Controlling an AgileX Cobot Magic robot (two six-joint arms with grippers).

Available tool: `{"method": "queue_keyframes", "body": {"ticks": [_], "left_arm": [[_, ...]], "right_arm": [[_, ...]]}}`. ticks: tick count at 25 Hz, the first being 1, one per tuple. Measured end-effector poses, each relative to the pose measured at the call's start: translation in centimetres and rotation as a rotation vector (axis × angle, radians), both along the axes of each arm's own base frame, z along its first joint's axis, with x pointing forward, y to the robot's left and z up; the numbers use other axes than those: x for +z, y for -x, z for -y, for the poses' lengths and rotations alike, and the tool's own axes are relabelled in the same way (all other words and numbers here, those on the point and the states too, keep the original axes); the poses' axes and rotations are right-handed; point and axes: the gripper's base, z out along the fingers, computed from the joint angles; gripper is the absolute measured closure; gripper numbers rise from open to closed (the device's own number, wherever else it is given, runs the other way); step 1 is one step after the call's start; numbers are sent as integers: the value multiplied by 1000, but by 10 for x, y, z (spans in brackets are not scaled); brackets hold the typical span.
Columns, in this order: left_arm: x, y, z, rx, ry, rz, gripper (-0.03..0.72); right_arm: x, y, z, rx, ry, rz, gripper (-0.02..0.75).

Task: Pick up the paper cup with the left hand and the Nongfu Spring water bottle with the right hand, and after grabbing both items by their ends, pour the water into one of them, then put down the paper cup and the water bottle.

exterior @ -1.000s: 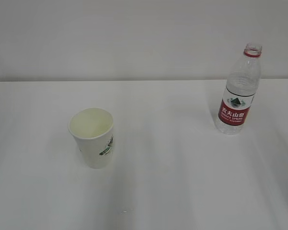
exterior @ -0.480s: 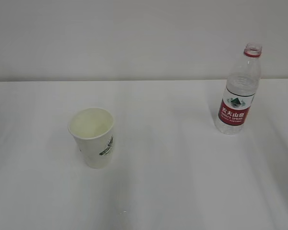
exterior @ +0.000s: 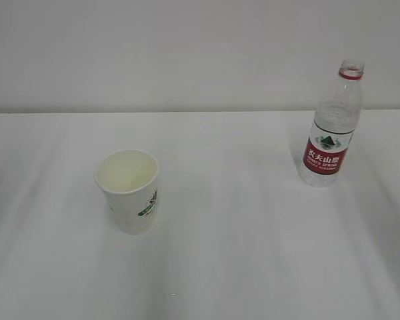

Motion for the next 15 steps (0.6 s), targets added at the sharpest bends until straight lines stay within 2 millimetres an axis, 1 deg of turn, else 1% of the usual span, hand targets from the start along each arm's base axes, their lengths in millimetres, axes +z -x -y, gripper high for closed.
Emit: {"method": "queue_keyframes", "body": {"ticks": [2, 5, 9, 11, 15], "left_arm": [[-15, 3, 8, -30, 3, -2, 148], [-36, 11, 17, -71, 6, 3, 148], [-57, 22, 23, -104, 7, 16, 148], [-66, 27, 23, -110, 5, 14, 148], [-89, 32, 25, -134, 14, -57, 148]], "right_arm": [[-13, 0, 0, 6, 3, -19, 162], [-35, 7, -2, 27, 6, -26, 162], [-50, 15, -5, 58, -19, 12, 162], [-59, 18, -7, 74, -33, -1, 162], [-76, 24, -11, 111, -62, -8, 162]]}}
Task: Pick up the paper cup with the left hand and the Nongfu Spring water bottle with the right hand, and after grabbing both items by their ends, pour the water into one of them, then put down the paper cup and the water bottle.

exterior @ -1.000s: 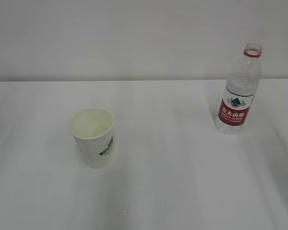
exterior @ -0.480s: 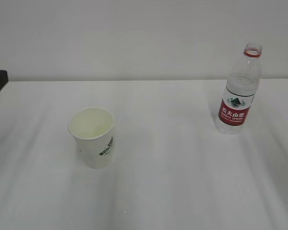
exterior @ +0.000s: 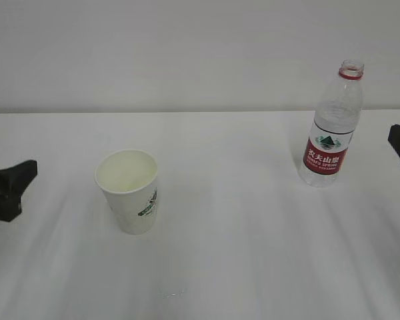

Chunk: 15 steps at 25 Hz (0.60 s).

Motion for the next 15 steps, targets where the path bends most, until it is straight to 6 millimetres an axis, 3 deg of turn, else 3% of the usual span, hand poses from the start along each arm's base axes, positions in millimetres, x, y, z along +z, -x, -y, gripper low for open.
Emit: {"method": "queue_keyframes", "body": {"ticks": [9, 15], "left_arm": [[-52, 28, 12, -183, 41, -129, 148], [-57, 33, 20, -292, 34, -148, 148]], "right_arm": [[-30, 11, -4, 41, -45, 3, 162], [-33, 7, -6, 57, -69, 55, 162]]}}
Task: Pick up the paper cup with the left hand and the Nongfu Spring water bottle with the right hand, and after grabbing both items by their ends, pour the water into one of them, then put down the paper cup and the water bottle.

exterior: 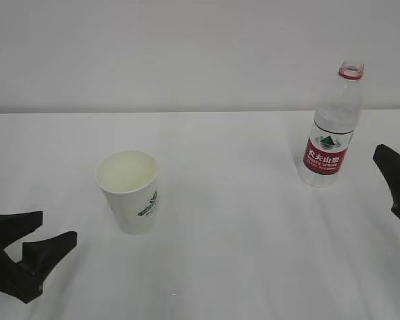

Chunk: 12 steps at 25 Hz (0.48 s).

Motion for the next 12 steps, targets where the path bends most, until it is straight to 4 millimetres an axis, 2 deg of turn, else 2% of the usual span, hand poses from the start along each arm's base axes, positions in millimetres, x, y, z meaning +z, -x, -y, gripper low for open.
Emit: {"method": "queue_keyframes", "body": {"ticks": [4, 12], "left_arm": [[0, 4, 5, -79, -4, 1, 148], [0, 7, 10, -147, -2, -2, 148]], "right_arm": [[-3, 0, -3, 30, -8, 1, 162], [-18, 20, -4, 50, -13, -73, 164]]}}
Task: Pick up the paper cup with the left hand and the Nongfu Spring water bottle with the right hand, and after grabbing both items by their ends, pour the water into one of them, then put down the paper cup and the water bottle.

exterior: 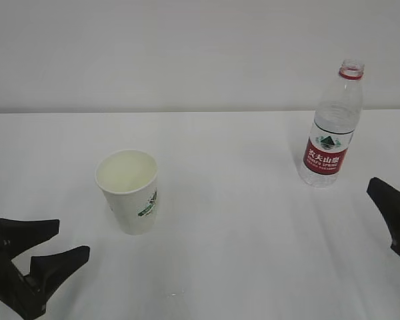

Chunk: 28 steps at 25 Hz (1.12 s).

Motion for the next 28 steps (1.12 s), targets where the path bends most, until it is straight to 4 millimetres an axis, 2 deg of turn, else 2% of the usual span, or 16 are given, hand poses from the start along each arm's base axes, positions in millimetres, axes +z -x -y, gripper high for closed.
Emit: {"method": "queue_keyframes", "body": {"ticks": [11, 17, 23, 28], "left_arm": [[0, 3, 4, -44, 25, -24, 150], [0, 4, 5, -58, 26, -25, 150], [0, 5, 5, -67, 27, -25, 156], [0, 5, 5, -69, 27, -25, 157]], "right_arm": [[-3, 0, 3, -30, -4, -16, 164], [-18, -3, 3, -9, 103, -76, 164], [-32, -21, 2, 16, 147, -127, 166], [-34, -38, 0, 38, 169, -113, 160]]}}
